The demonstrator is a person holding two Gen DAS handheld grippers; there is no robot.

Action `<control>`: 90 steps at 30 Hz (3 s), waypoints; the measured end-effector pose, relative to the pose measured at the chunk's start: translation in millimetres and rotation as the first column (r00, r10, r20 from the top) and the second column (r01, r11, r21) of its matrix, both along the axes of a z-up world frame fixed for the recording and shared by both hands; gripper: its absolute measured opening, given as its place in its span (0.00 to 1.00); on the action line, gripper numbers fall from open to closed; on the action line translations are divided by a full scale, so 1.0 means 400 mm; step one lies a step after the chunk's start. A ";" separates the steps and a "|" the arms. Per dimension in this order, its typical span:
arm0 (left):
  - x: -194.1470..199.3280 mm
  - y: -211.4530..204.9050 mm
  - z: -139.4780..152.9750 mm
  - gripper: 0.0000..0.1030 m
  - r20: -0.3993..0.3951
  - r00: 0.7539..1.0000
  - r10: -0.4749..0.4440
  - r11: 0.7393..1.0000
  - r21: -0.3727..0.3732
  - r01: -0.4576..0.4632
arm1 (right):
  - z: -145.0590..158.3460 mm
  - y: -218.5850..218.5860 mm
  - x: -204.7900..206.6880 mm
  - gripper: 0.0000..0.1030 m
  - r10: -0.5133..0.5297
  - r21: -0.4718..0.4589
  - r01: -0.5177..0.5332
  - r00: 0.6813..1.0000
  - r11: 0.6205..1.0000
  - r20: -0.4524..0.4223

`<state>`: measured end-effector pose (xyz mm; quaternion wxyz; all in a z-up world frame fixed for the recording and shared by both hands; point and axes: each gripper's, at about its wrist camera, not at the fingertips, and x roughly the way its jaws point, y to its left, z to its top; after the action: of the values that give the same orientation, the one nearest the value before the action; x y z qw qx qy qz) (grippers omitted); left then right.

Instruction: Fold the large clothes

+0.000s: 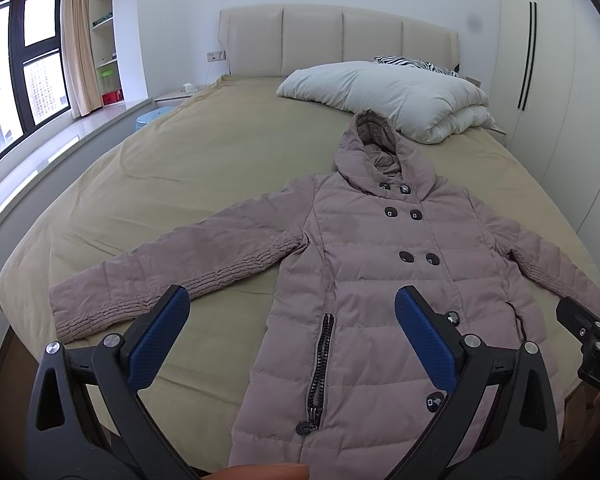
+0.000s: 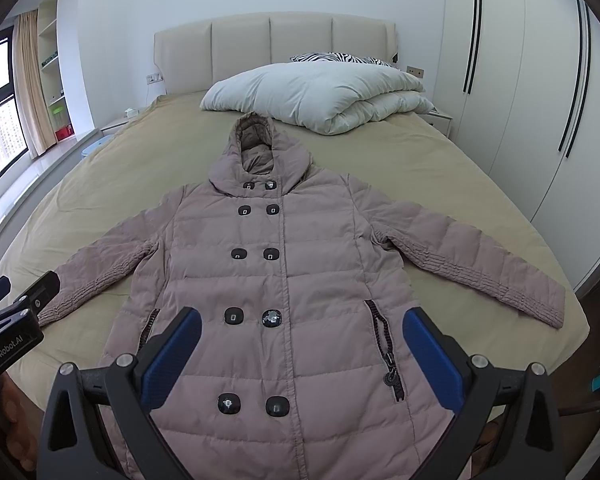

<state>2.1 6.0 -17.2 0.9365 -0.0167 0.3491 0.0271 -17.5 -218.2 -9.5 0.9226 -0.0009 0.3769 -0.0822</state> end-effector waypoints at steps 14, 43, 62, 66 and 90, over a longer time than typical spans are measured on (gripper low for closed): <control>0.001 0.001 0.000 1.00 -0.001 1.000 0.000 1.000 -0.001 0.000 | 0.000 -0.003 0.002 1.00 0.000 0.002 0.000 1.000 1.000 -0.003; 0.003 0.004 -0.006 1.00 -0.005 1.000 -0.003 1.000 0.001 0.003 | -0.020 0.001 0.002 1.00 -0.001 0.012 0.001 1.000 1.000 -0.010; 0.156 -0.032 -0.186 1.00 -0.180 0.977 -0.116 0.976 -0.200 0.079 | -0.111 -0.409 0.007 1.00 -0.221 0.438 0.150 0.969 0.886 0.115; 0.221 -0.067 -0.242 1.00 -0.132 0.975 -0.181 0.953 -0.267 0.141 | -0.241 -0.724 -0.041 0.94 -0.499 0.653 0.355 0.866 0.669 0.041; 0.551 -0.241 -0.339 0.97 -0.164 0.913 -0.375 0.791 -0.570 0.223 | -0.192 -1.041 0.014 0.14 -0.573 0.439 0.470 0.808 0.766 0.137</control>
<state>222.6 -90.3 -153.0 0.8296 -0.2195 0.4639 -0.2199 -11.9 -634.6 -86.4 0.8854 0.2964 0.2447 -0.2613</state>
